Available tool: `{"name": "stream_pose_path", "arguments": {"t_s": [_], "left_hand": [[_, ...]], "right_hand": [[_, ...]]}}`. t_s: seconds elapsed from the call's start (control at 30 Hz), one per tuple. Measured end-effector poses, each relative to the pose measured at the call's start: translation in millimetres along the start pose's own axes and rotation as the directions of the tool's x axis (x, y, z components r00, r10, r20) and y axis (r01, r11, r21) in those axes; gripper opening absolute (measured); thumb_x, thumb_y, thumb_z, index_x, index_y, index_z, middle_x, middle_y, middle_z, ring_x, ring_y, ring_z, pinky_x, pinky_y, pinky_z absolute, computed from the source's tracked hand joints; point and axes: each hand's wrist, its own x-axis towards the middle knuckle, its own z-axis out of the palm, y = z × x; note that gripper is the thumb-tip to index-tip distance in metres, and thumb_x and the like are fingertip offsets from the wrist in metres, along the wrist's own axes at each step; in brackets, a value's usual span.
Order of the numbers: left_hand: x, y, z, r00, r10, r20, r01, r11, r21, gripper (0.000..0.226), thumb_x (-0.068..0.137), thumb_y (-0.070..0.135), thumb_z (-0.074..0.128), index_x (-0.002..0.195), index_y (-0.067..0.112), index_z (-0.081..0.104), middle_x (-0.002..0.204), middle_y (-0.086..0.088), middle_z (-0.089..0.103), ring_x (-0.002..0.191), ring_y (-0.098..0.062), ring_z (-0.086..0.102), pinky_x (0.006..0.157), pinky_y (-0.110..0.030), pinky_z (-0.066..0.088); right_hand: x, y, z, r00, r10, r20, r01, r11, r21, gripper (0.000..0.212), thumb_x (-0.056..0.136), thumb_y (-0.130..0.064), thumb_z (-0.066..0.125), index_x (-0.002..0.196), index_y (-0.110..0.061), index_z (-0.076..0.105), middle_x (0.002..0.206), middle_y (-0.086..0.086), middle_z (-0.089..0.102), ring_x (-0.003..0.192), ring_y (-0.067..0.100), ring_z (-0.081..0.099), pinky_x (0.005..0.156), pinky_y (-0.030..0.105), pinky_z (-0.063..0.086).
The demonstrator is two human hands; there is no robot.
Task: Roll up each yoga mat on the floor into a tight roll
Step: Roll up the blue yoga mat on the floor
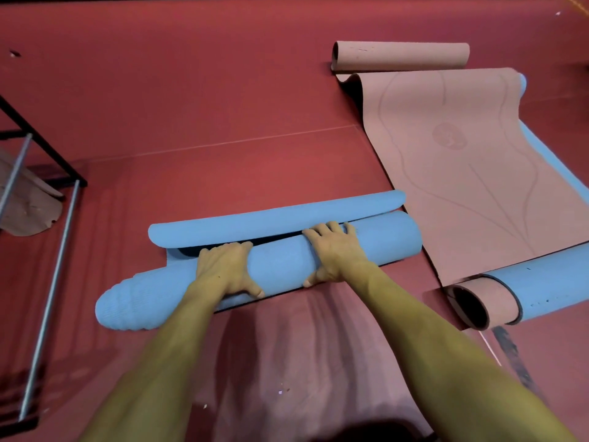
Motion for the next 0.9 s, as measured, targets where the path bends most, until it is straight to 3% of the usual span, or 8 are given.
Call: {"name": "stream_pose_path", "arguments": {"t_s": [0.13,0.27,0.43,0.5,0.63,0.73,0.83,0.9], "left_hand": [[-7,-10,-12,0.98,0.031,0.197,-0.012,0.995,-0.094,0.091,0.033,0.079,0.083,0.113,0.042,0.061,0.097,0.021,0.069,0.096,-0.015,0.065,0.075,-0.036,0.048],[-15,-7,-7,0.989,0.025,0.147,-0.003,0.988,-0.154,0.092,0.034,0.076,0.086,0.115,0.043,0.059,0.102,0.022,0.067,0.105,-0.016,0.063,0.08,-0.041,0.044],[-18,2,-9,0.999,-0.012,-0.032,0.009,0.997,-0.074,0.122,0.042,0.065,0.095,0.151,0.042,0.045,0.14,0.006,0.051,0.134,-0.025,0.046,0.102,-0.051,0.041],[-16,5,-9,0.998,-0.039,-0.049,0.034,0.995,-0.098,0.117,0.046,0.057,0.098,0.149,0.041,0.046,0.137,0.005,0.05,0.134,-0.024,0.044,0.103,-0.051,0.04],[-13,4,-7,0.981,-0.062,-0.185,0.036,0.99,-0.139,0.092,0.054,0.047,0.099,0.137,0.04,0.058,0.129,0.008,0.057,0.126,-0.022,0.052,0.092,-0.044,0.043],[-12,2,-9,0.967,-0.071,-0.245,0.037,0.989,-0.141,0.074,0.069,0.044,0.093,0.136,0.039,0.062,0.127,0.01,0.069,0.124,-0.022,0.059,0.09,-0.04,0.043],[-10,3,-10,0.984,-0.018,-0.175,0.009,0.999,-0.052,0.066,0.085,0.043,0.076,0.146,0.037,0.052,0.135,0.006,0.066,0.128,-0.024,0.058,0.095,-0.04,0.042],[-6,2,-10,0.998,0.034,-0.056,-0.036,0.999,-0.035,0.084,0.081,0.044,0.07,0.156,0.032,0.035,0.151,0.005,0.05,0.141,-0.022,0.044,0.112,-0.045,0.035]], "right_hand": [[-7,-1,-3,0.996,-0.018,0.092,0.01,0.996,0.087,0.12,0.047,-0.088,0.077,0.141,-0.024,0.041,0.135,-0.002,0.056,0.124,0.025,0.047,0.112,0.049,0.032],[-7,-5,-2,0.996,-0.017,0.092,0.008,0.996,0.09,0.116,0.048,-0.084,0.081,0.139,-0.023,0.042,0.138,0.0,0.056,0.125,0.028,0.046,0.115,0.053,0.029],[-8,-5,-10,0.996,0.021,0.084,-0.028,0.996,0.086,0.123,0.055,-0.088,0.075,0.157,-0.03,0.037,0.149,0.005,0.033,0.134,0.037,0.029,0.12,0.065,0.017],[-8,-6,-11,0.997,0.012,0.081,-0.018,0.997,0.071,0.123,0.058,-0.088,0.073,0.157,-0.027,0.034,0.145,0.006,0.037,0.133,0.035,0.032,0.119,0.065,0.019],[-5,-1,-9,0.999,0.036,0.013,-0.038,0.975,0.22,0.106,0.071,-0.081,0.072,0.149,-0.019,0.037,0.147,0.007,0.048,0.14,0.032,0.037,0.123,0.063,0.013],[-4,-1,-6,0.999,0.039,-0.031,-0.034,0.991,0.126,0.099,0.082,-0.086,0.052,0.159,-0.027,0.031,0.158,0.007,0.028,0.144,0.039,0.025,0.122,0.067,0.007],[-4,-2,-6,0.999,0.042,-0.013,-0.041,0.996,0.076,0.124,0.065,-0.097,0.054,0.163,-0.03,0.02,0.151,0.011,0.025,0.142,0.039,0.024,0.121,0.069,0.006],[-2,-2,-5,0.999,0.035,-0.011,-0.035,0.999,0.018,0.143,0.051,-0.095,0.068,0.163,-0.025,0.015,0.149,0.009,0.03,0.142,0.035,0.027,0.121,0.068,0.01]]}}
